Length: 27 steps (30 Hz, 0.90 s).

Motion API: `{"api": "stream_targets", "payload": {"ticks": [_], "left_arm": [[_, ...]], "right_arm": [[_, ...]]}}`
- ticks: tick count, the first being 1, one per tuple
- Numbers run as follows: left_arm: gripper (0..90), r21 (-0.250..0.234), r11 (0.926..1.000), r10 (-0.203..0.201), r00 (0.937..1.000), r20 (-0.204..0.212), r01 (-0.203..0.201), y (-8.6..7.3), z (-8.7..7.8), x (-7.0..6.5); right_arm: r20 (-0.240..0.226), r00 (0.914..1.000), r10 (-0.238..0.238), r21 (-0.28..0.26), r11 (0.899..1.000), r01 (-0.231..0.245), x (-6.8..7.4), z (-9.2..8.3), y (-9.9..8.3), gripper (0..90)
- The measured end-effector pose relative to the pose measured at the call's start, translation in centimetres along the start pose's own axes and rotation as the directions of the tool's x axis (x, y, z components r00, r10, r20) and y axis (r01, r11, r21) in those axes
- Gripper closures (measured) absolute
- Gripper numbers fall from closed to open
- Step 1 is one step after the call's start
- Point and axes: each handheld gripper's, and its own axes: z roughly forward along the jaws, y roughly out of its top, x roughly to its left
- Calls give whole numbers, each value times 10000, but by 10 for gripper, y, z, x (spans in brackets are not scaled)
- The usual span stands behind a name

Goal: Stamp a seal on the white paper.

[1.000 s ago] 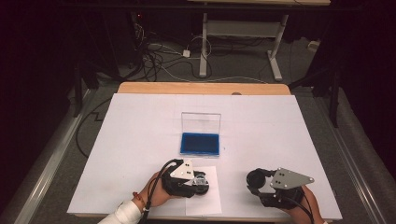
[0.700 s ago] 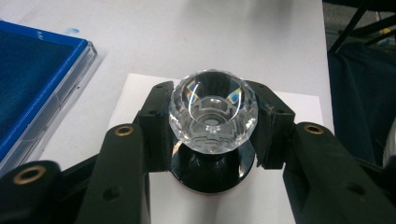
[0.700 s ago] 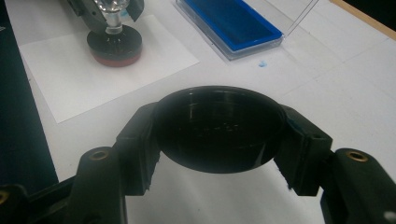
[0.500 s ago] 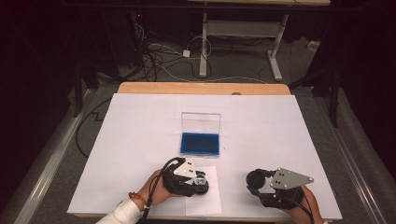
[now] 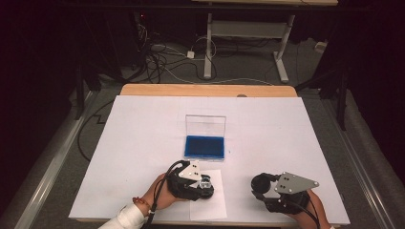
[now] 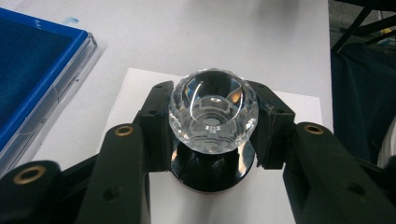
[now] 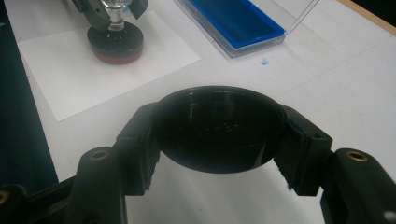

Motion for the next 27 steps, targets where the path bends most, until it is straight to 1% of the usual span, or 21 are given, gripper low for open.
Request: {"api": "stream_targets", "payload": {"ticks": [6, 8, 13, 21, 27], "left_arm": [[543, 142, 9998, 157, 9999, -46, -157, -1, -1, -2], [543, 124, 9998, 142, 9998, -106, -140, -1, -1, -4], [543, 12, 9999, 120, 9999, 18, -120, -3, -2, -1], [543, 34, 9999, 163, 9999, 0, -163, -3, -1, -2], [543, 18, 10000, 45, 9999, 107, -45, -3, -1, -1]], "right_arm": [[-4, 10000, -28, 27, 10000, 28, 1, 1, 1, 381], [-3, 10000, -68, 62, 10000, 68, 1, 1, 1, 381], [5, 9999, -141, 116, 9998, 141, 3, 2, 1, 381], [19, 10000, -67, 42, 10000, 67, 1, 0, 0, 380], [-16, 10000, -76, 66, 9999, 76, 2, 1, 1, 381]]}}
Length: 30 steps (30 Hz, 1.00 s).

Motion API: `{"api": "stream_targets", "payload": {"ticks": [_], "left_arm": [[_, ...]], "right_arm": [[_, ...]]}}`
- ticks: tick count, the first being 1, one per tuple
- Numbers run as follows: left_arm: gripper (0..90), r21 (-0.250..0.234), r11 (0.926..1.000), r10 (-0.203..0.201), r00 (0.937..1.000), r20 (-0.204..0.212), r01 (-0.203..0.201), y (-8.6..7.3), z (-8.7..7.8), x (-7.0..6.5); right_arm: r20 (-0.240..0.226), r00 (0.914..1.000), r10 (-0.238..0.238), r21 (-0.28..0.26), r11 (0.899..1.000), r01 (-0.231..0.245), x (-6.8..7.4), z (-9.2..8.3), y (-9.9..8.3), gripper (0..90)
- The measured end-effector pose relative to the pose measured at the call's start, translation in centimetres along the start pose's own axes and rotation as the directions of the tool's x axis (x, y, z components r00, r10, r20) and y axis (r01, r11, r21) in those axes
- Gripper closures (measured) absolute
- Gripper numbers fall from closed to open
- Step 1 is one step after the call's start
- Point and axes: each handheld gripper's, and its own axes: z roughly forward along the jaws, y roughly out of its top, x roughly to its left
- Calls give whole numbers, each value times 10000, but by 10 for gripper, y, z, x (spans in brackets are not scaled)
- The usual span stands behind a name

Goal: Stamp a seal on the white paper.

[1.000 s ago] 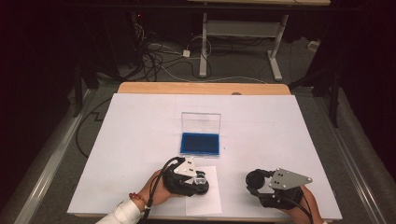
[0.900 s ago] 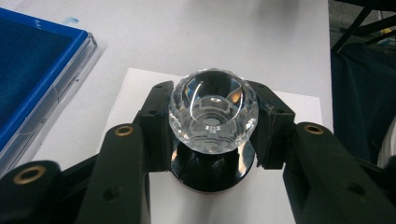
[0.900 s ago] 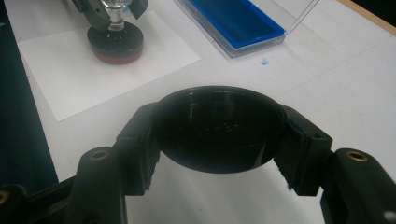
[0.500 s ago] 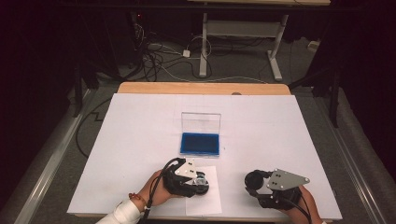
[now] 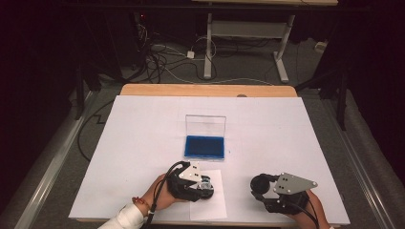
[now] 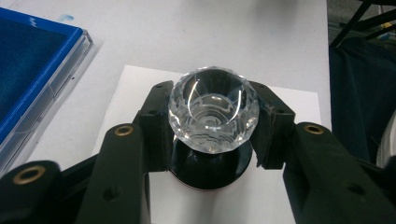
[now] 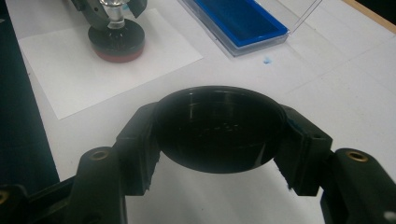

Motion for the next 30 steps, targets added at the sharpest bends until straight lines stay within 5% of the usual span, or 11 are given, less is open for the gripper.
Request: {"api": "stream_targets", "payload": {"ticks": [5, 12, 19, 30], "left_arm": [[542, -70, 9999, -107, 9999, 62, 107, -1, 0, 1], [541, 138, 9996, 265, 9994, -213, -262, 5, -3, -1], [541, -674, 9976, 152, 9991, -391, -179, 11, -20, 0], [540, -1845, 9828, -142, 9956, -923, -31, 16, -53, 3]], "right_arm": [[63, 10000, -64, 29, 10000, 63, 1, 0, 0, 380], [89, 9999, -47, -36, 10000, 47, 0, -2, 0, 380], [98, 9999, -40, -129, 9999, 41, -1, -4, 0, 380], [123, 9999, -3, -298, 9996, 6, -2, -6, 1, 380]]}}
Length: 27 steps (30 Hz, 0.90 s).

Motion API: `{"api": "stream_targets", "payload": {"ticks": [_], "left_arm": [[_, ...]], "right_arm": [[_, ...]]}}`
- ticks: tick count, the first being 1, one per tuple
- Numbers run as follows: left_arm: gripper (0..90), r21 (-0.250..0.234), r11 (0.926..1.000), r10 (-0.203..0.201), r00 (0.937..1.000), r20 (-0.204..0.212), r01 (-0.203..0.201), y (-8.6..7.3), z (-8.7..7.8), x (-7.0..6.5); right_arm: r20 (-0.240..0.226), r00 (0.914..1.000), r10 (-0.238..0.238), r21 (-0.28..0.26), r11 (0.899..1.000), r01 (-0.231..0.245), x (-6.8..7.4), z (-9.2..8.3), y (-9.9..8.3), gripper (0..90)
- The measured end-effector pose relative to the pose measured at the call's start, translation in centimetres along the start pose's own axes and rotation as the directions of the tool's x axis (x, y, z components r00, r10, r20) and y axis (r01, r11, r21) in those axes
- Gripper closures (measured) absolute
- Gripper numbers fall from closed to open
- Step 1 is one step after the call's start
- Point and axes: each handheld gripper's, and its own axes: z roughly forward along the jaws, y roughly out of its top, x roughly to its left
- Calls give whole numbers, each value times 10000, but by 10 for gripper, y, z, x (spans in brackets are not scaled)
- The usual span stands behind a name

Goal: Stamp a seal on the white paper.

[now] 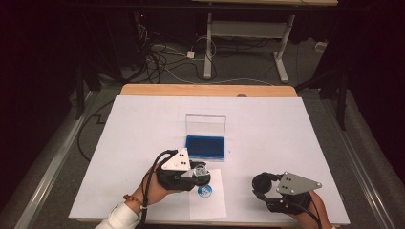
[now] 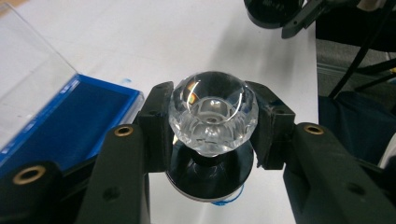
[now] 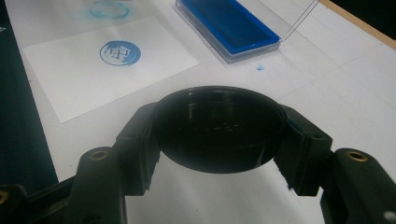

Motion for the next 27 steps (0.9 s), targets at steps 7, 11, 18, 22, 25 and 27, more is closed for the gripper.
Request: {"api": "stream_targets", "payload": {"ticks": [7, 11, 18, 22, 25, 27], "left_arm": [[540, -417, 9989, -221, 9992, -336, 207, -3, -15, 6], [540, -591, 9979, -299, 9981, -533, 267, -4, -21, 9], [541, -777, 9965, -358, 9961, -807, 295, -6, -30, 14], [541, -798, 9964, -340, 9955, -885, 269, -7, -32, 15], [540, -842, 9959, -410, 9948, -934, 331, -9, -34, 18], [540, -835, 9959, -422, 9943, -978, 341, -10, -35, 18]], "right_arm": [[-3, 10000, 20, -70, 10000, -20, 0, -1, 0, 380], [20, 10000, 32, -85, 10000, -32, -1, -1, 0, 381], [37, 9999, 121, -96, 9999, -121, -3, -1, 0, 381], [58, 9999, 147, -84, 9999, -147, -4, -1, -1, 381], [41, 9999, 147, -74, 9999, -147, -5, -1, -1, 380], [41, 9999, 144, -63, 9999, -144, -5, -1, -1, 381]]}}
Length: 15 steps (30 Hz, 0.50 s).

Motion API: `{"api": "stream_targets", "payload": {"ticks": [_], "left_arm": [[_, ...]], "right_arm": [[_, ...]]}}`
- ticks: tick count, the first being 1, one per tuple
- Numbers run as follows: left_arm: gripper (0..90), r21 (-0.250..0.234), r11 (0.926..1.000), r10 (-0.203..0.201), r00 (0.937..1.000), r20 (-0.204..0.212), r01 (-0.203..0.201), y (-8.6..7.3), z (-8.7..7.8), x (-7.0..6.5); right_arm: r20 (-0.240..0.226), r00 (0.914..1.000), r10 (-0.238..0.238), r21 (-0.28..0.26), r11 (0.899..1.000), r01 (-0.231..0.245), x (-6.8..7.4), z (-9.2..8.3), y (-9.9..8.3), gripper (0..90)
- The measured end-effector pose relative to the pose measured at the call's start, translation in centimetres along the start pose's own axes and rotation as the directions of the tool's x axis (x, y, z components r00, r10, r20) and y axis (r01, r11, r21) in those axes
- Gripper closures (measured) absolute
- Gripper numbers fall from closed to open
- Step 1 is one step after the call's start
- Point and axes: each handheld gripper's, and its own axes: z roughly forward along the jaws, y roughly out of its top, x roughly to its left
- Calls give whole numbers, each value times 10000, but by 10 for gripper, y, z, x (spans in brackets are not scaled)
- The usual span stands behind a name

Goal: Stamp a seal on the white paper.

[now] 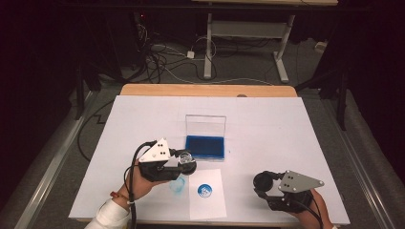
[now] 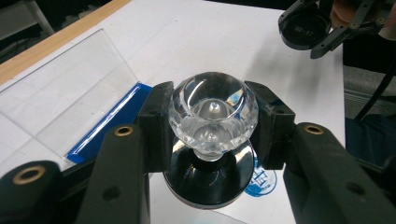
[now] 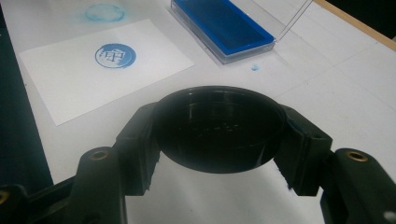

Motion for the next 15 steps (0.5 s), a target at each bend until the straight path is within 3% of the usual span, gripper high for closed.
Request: {"api": "stream_targets", "payload": {"ticks": [15], "left_arm": [[541, -150, 9999, -87, 9987, -494, 80, -9, -17, 4]], "right_arm": [[-44, 9999, 138, 24, 9999, -138, -4, 4, 0, 381]]}}
